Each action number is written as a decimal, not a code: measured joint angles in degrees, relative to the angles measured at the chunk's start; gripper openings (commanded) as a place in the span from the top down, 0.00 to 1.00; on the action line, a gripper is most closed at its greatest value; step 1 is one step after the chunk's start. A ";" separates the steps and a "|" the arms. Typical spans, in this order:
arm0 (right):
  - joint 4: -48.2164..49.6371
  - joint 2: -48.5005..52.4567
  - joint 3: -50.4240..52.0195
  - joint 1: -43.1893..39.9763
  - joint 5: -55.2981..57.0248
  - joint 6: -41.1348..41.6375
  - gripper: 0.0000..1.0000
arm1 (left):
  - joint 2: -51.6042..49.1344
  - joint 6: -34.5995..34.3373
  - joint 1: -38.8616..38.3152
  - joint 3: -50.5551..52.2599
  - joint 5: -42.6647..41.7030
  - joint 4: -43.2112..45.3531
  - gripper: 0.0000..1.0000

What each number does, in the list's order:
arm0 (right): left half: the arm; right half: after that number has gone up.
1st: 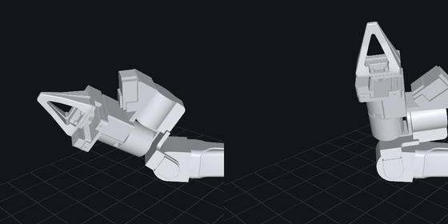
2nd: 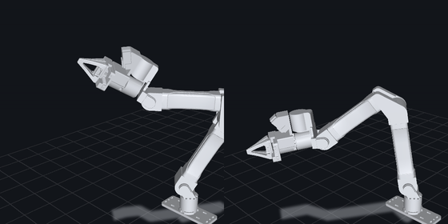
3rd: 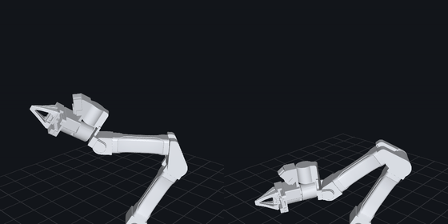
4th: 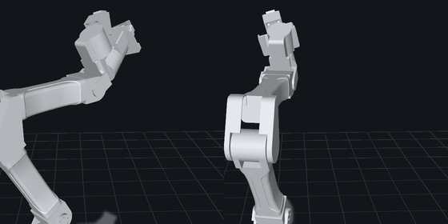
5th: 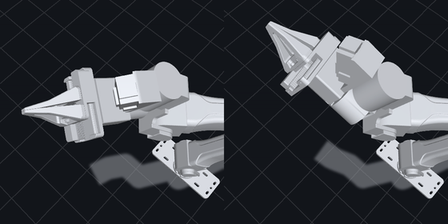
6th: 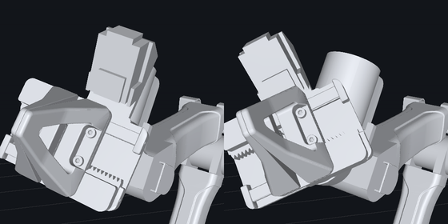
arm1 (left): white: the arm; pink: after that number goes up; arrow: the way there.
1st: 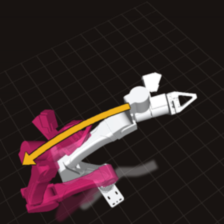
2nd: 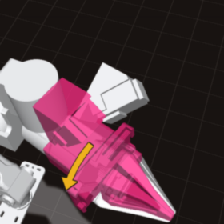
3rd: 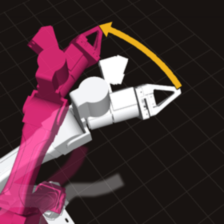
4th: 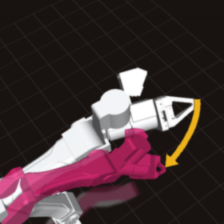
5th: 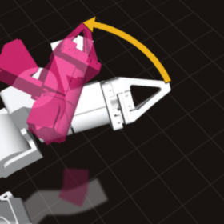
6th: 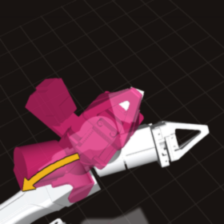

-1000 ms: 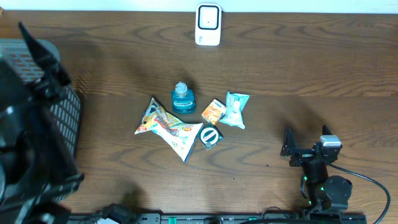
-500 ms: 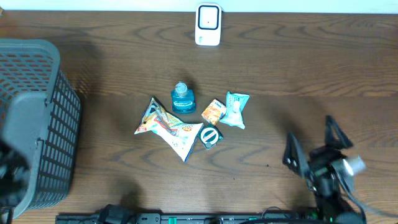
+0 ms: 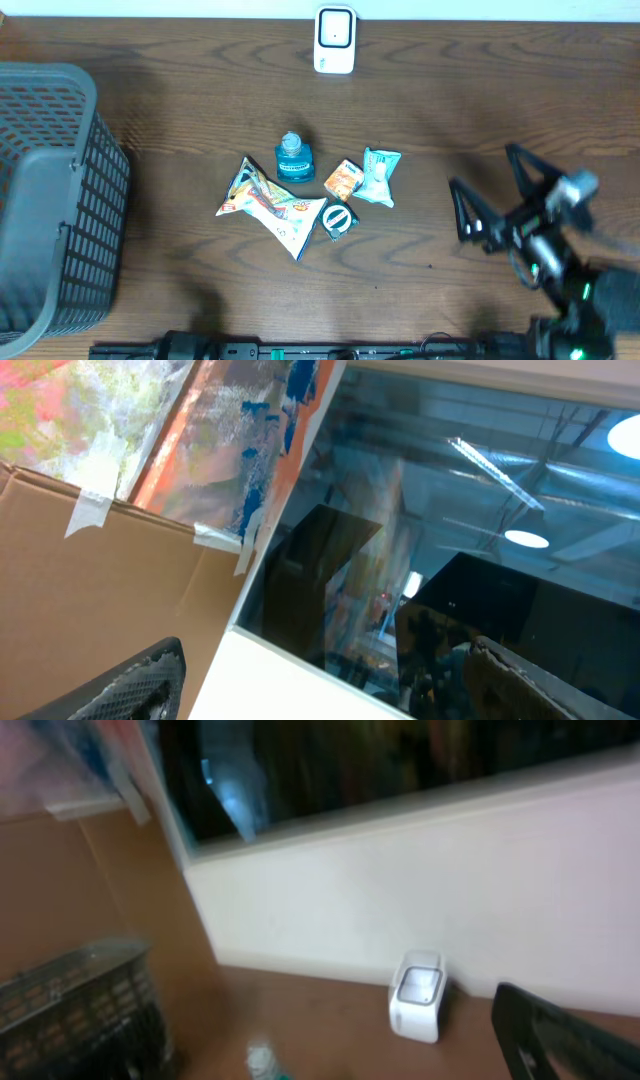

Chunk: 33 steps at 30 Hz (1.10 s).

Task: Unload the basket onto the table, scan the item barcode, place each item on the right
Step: 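Move the right gripper over the dark green box and grasp it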

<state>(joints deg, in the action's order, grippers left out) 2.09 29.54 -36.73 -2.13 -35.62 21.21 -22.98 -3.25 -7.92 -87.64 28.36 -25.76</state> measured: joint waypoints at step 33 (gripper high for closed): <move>-37.90 67.25 -26.93 41.03 27.39 -9.49 0.01 | 9.40 -1.46 0.00 12.50 -0.20 6.19 0.11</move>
<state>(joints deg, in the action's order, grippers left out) -35.81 96.79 -63.66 38.89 -8.23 11.73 -13.58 -4.71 -7.92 -75.13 28.16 -19.57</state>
